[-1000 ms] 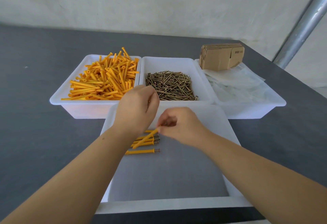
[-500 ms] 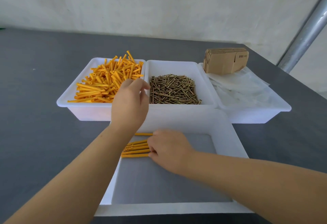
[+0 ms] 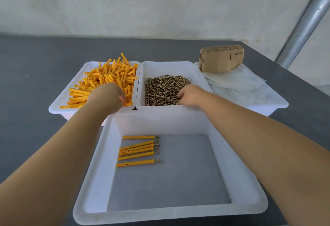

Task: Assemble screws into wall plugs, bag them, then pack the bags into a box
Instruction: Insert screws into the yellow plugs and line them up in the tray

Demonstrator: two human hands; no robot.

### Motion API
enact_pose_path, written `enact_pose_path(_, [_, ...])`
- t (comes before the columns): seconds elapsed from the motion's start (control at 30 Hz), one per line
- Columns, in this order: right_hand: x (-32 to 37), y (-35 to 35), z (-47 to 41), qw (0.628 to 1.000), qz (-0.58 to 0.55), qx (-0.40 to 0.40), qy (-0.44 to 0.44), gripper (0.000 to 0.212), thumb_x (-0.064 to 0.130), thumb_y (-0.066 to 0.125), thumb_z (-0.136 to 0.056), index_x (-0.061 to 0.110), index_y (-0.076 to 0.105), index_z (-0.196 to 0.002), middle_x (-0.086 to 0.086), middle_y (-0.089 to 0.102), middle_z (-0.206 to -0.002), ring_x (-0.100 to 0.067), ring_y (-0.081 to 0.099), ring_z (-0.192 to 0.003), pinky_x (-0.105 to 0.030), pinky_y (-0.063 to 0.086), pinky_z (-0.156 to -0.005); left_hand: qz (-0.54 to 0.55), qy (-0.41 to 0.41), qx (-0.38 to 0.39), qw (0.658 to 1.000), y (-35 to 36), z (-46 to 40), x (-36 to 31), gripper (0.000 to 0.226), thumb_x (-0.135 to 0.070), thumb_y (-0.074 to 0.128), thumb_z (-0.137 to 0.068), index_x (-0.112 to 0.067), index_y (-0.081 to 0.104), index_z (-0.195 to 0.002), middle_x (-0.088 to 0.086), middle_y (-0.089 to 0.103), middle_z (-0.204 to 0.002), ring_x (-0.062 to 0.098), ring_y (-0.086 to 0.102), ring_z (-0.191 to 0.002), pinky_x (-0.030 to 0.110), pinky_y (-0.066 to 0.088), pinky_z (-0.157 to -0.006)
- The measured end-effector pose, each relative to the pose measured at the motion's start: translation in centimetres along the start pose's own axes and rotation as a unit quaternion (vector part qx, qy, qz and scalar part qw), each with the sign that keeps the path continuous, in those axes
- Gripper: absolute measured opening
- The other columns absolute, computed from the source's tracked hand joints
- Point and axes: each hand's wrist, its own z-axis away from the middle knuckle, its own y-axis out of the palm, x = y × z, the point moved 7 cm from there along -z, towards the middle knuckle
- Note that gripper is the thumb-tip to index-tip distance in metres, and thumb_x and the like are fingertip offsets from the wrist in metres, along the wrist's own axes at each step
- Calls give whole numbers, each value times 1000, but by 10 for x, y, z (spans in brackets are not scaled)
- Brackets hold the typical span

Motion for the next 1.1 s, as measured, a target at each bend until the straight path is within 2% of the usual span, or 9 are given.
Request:
enact_pose_path(0.17, [9, 1, -10, 997, 60, 41, 14, 35, 22, 61, -93, 9, 66, -125, -9, 64, -128, -27, 60, -118, -38, 49, -102, 42, 39, -1, 998, -2, -6, -4, 22, -21, 71, -88, -32, 74, -107, 3, 64, -120, 25, 59, -108, 33, 49, -86])
enact_pose_path(0.27, [8, -1, -11, 998, 63, 17, 17, 32, 24, 62, -92, 10, 68, -120, -7, 66, -123, -26, 62, -114, -37, 51, -98, 66, 69, -12, 995, -5, -9, -3, 9, -27, 76, -83, -34, 73, -86, -3, 66, -107, 17, 58, -91, 28, 45, -73])
enact_pose_path(0.33, [8, -4, -10, 998, 53, -11, 9, 29, 21, 66, -89, 9, 70, -115, -8, 68, -117, -27, 64, -110, -37, 53, -95, 59, 68, -32, 995, -3, -9, -2, 8, -29, 77, -82, -35, 72, -86, -1, 59, -109, 17, 54, -89, 28, 41, -70])
enact_pose_path(0.43, [7, -3, -12, 997, 60, -36, 12, 22, 15, 64, -90, 8, 72, -110, -7, 70, -114, -26, 66, -106, -37, 55, -93, 60, 46, -104, 992, -1, -7, -1, 12, -28, 73, -86, -27, 74, -98, 5, 49, -120, 25, 54, -100, 31, 41, -73])
enact_pose_path(0.57, [1, -8, -11, 995, 41, -84, 23, 19, 7, 61, -90, 12, 75, -101, -5, 72, -106, -25, 67, -97, -38, 57, -88, 129, 61, -276, 951, -23, 8, -6, 16, -15, 62, -94, -7, 72, -103, 13, 65, -107, 29, 60, -88, 34, 41, -65])
enact_pose_path(0.73, [6, -1, -6, 995, 92, 26, -2, 30, 21, 56, -97, 6, 69, -119, -11, 65, -126, -28, 60, -117, -39, 48, -102, 219, 109, -343, 907, -47, 31, -25, 16, -8, 58, -93, -5, 66, -107, 10, 71, -88, 28, 67, -76, 36, 48, -66])
enact_pose_path(0.87, [10, -1, -7, 992, 115, 44, -3, 32, 18, 50, -98, 5, 66, -123, -10, 63, -130, -26, 58, -121, -37, 46, -104, 374, 163, -224, 885, -32, 49, -56, 34, -1, 50, -96, -16, 57, -126, -7, 58, -84, 8, 69, -65, 28, 53, -59])
enact_pose_path(1.0, [11, -6, -2, 996, 80, 15, -21, 32, 19, 61, -93, 9, 66, -123, -12, 65, -124, -29, 60, -117, -38, 49, -98, 376, 181, -50, 907, 7, 55, -77, 36, 3, 48, -92, -22, 67, -111, -8, 67, -79, 0, 53, -59, 18, 45, -58])
enact_pose_path(1.1, [18, -6, 1, 993, 96, 43, -53, 29, 18, 61, -95, 13, 67, -123, -7, 64, -127, -26, 59, -118, -35, 48, -99, 437, 148, 52, 886, 30, 56, -79, 23, -7, 50, -99, -19, 69, -103, -6, 69, -73, 4, 43, -50, 15, 37, -47])
